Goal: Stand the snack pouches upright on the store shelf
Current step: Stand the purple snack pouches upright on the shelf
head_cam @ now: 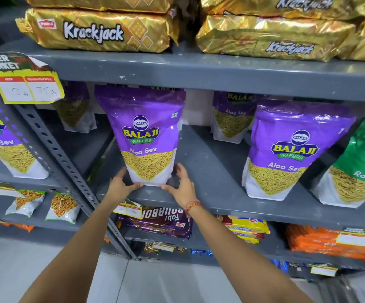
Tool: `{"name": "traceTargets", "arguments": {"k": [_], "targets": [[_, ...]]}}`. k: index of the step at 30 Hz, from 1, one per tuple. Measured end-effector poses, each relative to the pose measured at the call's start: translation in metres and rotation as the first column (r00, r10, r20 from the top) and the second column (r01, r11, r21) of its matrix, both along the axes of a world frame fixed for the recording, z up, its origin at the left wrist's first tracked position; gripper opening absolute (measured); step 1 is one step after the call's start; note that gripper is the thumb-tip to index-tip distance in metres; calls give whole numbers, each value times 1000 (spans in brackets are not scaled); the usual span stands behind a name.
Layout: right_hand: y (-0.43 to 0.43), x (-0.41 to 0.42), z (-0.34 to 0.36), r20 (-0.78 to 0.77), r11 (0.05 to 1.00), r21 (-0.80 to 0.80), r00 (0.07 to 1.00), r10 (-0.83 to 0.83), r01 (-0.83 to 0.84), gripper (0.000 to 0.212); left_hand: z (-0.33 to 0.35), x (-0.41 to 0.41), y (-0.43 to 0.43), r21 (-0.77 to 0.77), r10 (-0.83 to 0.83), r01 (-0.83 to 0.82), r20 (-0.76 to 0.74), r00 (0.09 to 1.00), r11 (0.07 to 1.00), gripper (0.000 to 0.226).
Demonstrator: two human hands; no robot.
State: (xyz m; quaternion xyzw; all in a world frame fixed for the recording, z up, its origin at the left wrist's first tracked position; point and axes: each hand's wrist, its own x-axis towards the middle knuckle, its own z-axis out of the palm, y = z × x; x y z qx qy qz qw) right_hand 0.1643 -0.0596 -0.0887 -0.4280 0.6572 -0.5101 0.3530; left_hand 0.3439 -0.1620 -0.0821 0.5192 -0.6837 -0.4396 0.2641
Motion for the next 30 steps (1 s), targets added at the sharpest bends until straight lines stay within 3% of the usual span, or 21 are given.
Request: {"name": "traceTargets", "arguments": {"k": [3, 6, 8, 10, 12, 14, 16, 18, 22, 26, 30], "targets": [[39, -29, -4, 7, 977, -77, 980, -198, 198, 66, -1, -19, 34, -132, 232, -260, -195, 953, 957, 69], [92, -73, -5, 63, 830, -181, 848, -526, 528, 40, -5, -57, 79, -337, 412, -511, -324, 852, 791, 55], [126, -107, -5, 68, 674, -237, 704, -707, 700, 36, -5, -96, 106, -382, 320, -447, -352, 880, 809, 44], [152, -144, -8, 60, 571, -232, 598, -800, 787, 49, -3, -139, 125, -346, 88, -200, -314, 945, 917, 43], [168, -179, -11, 65, 609, -151, 622, -780, 779, 73, -1, -181, 136, -281, -139, 76, -212, 967, 957, 56], [173, -205, -12, 103, 735, -77, 738, -666, 674, 93, 0, -217, 142, -147, -296, 277, -126, 947, 949, 80], [170, -222, -12, 108, 848, -74, 850, -516, 525, 96, 3, -243, 142, -12, -373, 374, -100, 922, 928, 96], [165, -230, -14, 65, 898, -67, 900, -431, 435, 93, 4, -259, 139, 41, -410, 415, -92, 907, 909, 89], [157, -229, -15, 58, 888, -45, 889, -454, 457, 86, 3, -263, 132, 41, -430, 437, -124, 894, 898, 48], [141, -207, -3, 38, 912, -31, 912, -408, 410, 64, 0, -239, 120, 35, -387, 398, -173, 906, 917, 44], [121, -181, 5, 31, 940, -19, 940, -339, 339, 65, -6, -210, 105, 24, -316, 326, -192, 929, 945, 44]]}}
